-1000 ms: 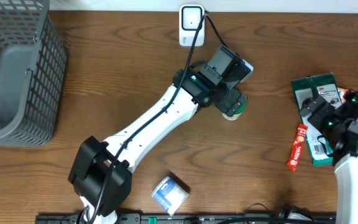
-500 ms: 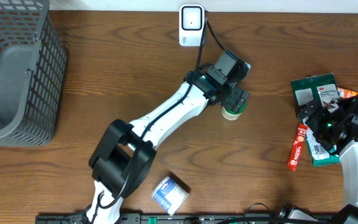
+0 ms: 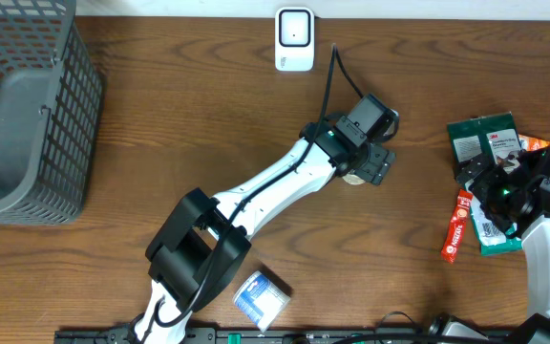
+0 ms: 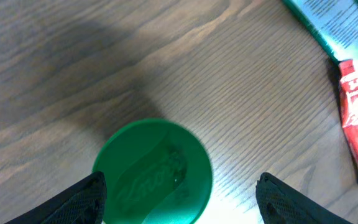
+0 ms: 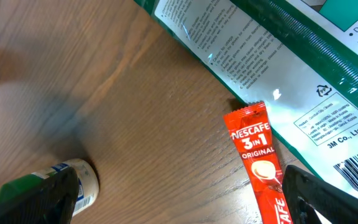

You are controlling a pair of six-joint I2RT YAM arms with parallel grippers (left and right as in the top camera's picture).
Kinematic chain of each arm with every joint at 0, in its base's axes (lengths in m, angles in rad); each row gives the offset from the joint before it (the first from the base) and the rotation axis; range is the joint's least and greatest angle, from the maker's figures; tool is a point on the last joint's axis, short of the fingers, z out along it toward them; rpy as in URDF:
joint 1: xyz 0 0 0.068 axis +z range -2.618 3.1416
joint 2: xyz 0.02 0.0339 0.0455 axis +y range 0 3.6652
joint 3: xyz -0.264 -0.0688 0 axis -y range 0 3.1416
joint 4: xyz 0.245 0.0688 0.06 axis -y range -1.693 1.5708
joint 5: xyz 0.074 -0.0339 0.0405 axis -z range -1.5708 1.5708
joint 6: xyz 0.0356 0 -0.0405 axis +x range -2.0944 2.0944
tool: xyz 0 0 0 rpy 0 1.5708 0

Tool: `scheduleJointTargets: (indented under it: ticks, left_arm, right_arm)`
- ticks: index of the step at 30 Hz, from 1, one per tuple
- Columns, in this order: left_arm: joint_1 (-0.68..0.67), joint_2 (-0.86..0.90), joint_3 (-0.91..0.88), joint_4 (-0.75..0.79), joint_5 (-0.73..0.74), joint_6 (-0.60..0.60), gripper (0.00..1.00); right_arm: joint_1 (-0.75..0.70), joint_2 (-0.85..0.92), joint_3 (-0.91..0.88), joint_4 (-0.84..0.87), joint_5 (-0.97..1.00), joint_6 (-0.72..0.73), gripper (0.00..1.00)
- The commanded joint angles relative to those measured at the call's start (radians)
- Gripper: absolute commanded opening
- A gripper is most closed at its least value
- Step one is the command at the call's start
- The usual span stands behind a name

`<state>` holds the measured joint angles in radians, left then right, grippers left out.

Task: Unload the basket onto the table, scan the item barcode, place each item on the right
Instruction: 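Lower the left gripper over the jar lid and grasp the jar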

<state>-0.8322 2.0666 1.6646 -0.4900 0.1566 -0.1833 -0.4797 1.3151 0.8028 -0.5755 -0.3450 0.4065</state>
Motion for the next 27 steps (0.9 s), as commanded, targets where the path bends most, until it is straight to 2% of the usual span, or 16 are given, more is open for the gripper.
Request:
scheduleJointTargets:
  ticks: [1, 5, 12, 27]
  left_arm:
    - [0.000, 0.021, -0.013, 0.015, -0.029, 0.010, 0.78]
    - [0.000, 0.056, -0.013, 0.038, -0.085, 0.010, 0.78]
    - [0.000, 0.101, -0.013, 0.050, -0.087, 0.010, 0.79]
    - [-0.001, 0.048, -0.011, 0.058, -0.087, 0.010, 0.79]
  right_arm:
    - [-0.010, 0.002, 0.005, -0.001, -0.011, 0.004, 0.99]
    - [-0.010, 0.002, 0.005, -0.001, -0.011, 0.004, 0.99]
    - [-0.010, 0.002, 0.005, -0.001, -0.011, 0.004, 0.99]
    - [-0.010, 0.002, 0.005, -0.001, -0.011, 0.004, 0.99]
